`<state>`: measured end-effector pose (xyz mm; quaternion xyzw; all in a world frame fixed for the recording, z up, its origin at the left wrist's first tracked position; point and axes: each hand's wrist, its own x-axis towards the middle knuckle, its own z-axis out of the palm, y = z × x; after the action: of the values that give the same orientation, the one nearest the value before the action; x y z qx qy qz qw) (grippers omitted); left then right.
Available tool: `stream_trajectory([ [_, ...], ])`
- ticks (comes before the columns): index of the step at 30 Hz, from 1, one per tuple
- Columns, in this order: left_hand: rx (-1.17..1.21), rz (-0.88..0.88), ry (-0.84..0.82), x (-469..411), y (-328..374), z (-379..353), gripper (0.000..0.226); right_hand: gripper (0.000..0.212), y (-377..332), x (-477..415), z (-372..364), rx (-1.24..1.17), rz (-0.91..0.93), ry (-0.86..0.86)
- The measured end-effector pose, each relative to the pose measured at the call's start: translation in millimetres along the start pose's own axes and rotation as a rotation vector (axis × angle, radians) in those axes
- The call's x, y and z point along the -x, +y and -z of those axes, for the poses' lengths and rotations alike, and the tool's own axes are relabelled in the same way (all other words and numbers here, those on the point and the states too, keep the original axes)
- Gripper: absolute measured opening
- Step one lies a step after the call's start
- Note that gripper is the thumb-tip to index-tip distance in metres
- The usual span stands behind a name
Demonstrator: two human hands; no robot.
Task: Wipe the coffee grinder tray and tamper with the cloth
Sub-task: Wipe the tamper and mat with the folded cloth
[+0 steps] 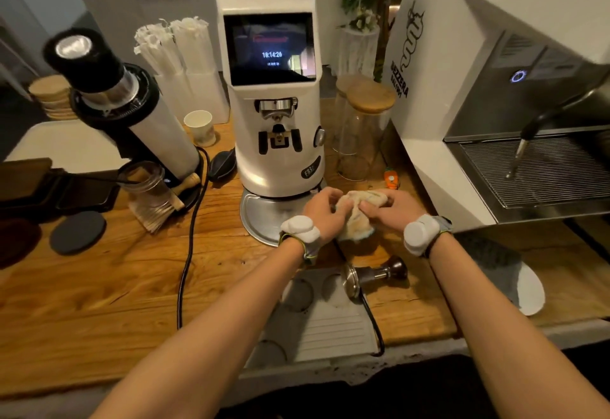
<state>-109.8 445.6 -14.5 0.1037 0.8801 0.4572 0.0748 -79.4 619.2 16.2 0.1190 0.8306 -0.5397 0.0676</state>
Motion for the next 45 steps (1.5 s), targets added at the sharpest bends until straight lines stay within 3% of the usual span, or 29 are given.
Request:
stream_trajectory([
  [3, 0.150, 0.011, -0.035, 14.0, 7.8, 8.1, 0.051, 0.018, -14.3, 8.3, 1.1, -0.041, -0.074, 0.003],
  [6, 0.189, 0.006, -0.137, 23.4, 16.3, 16.9, 0.061, 0.032, -20.7, 14.0, -0.9, -0.017, -0.109, 0.053],
  [9, 0.189, 0.030, -0.235, 23.8, 19.3, 19.3, 0.056, 0.039, -18.1, 17.0, -3.3, 0.002, -0.170, 0.149],
  [13, 0.050, 0.111, -0.294, 16.9, 10.9, 12.9, 0.046, 0.036, -10.2, 22.5, -4.1, 0.017, -0.284, 0.113],
  [17, -0.070, 0.137, -0.363, 14.0, 6.5, -0.3, 0.045, 0.036, 2.1, 24.1, 3.3, 0.370, -0.305, 0.044],
  [20, -0.195, 0.088, -0.409, 11.5, 5.5, -11.9, 0.044, 0.041, 6.7, 25.6, 6.1, 0.468, -0.332, -0.021],
  [23, -0.266, 0.024, -0.416, 8.2, 6.5, -18.8, 0.041, 0.055, 5.9, 22.4, 8.7, 0.448, -0.291, -0.115],
  [28, -0.328, -0.015, -0.379, -6.0, 10.6, -27.3, 0.034, 0.038, 9.1, 3.2, 7.6, 0.546, -0.244, -0.201],
  [32, -0.344, -0.002, -0.304, -24.0, 12.6, -28.4, 0.029, 0.017, 16.7, -13.4, -3.4, 0.505, -0.172, -0.012],
  [36, -0.440, -0.032, -0.243, -42.0, 20.8, -27.6, 0.026, 0.014, 17.8, -36.2, -15.1, 0.577, -0.109, 0.173],
  [39, -0.445, -0.046, -0.264, -43.6, 21.3, -25.3, 0.026, 0.020, 15.9, -42.9, -13.2, 0.661, -0.092, 0.100],
  [45, -0.354, -0.117, -0.274, -29.9, 20.9, 2.2, 0.021, 0.020, 0.9, -23.6, -5.4, 0.528, -0.054, -0.025],
])
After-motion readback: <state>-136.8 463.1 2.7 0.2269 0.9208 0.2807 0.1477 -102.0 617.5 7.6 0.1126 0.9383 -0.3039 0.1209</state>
